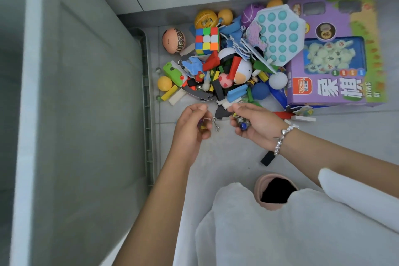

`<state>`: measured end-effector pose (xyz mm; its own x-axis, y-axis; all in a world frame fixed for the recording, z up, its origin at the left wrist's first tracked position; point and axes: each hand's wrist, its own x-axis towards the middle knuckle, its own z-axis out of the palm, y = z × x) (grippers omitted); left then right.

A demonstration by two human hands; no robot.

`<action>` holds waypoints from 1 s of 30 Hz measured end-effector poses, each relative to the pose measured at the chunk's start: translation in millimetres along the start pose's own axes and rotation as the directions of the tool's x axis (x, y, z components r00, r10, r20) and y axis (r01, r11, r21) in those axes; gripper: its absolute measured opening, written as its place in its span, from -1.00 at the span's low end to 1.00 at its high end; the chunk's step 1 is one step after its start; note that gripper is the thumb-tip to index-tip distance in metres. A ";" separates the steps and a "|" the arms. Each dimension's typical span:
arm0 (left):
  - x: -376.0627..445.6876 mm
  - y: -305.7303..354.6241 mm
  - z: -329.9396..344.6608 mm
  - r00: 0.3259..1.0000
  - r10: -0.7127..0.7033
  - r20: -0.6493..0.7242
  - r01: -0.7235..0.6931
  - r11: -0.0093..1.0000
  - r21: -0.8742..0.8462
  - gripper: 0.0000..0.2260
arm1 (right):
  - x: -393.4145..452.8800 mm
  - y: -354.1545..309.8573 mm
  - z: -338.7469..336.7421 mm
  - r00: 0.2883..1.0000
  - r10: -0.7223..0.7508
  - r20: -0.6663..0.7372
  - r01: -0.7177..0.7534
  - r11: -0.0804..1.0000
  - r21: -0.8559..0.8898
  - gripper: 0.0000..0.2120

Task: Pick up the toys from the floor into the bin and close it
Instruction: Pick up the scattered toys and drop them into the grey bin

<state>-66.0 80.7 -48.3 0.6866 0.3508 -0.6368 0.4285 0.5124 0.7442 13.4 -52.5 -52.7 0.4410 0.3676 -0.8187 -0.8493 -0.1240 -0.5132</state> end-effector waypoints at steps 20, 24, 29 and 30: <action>-212.4 155.3 -56.5 0.859 0.197 -0.472 -0.389 0.851 -0.352 -0.91 | -169.4 -91.3 202.2 0.859 0.028 0.512 0.132 0.953 -0.274 -0.80; -228.2 158.2 -73.4 0.853 0.129 -0.505 -0.402 0.781 -0.478 -0.90 | -180.7 -71.0 240.9 0.876 0.104 0.471 0.006 0.974 -0.226 -0.79; -235.2 157.5 -75.1 0.785 0.108 -0.610 -0.440 0.790 -0.426 -0.85 | -177.8 -48.8 267.5 0.893 0.096 0.440 -0.015 0.983 -0.184 -0.73; -234.9 157.6 -75.4 0.780 0.102 -0.618 -0.437 0.796 -0.420 -0.85 | -175.7 -46.1 269.2 0.887 0.110 0.449 -0.004 0.973 -0.231 -0.68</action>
<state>-204.0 138.2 203.3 0.2160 0.8101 -0.5450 -0.2053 0.5834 0.7858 -103.0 136.7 184.1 0.1672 0.7262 -0.6668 -0.7606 -0.3353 -0.5559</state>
